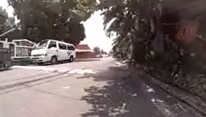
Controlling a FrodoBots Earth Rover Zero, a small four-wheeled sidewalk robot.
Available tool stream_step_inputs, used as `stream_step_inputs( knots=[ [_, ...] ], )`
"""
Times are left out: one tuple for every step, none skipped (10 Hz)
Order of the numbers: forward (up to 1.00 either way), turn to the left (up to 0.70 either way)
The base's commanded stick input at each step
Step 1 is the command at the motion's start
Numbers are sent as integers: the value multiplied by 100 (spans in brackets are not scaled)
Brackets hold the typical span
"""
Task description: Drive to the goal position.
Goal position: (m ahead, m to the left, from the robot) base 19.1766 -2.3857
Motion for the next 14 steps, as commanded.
stream_step_inputs(
  knots=[
    [70,0],
    [70,0],
    [70,0],
    [70,0],
    [70,0],
    [70,0],
    [70,0],
    [70,0],
    [70,0],
    [70,0],
    [70,0],
    [70,0],
    [70,0],
    [70,0]
  ],
)
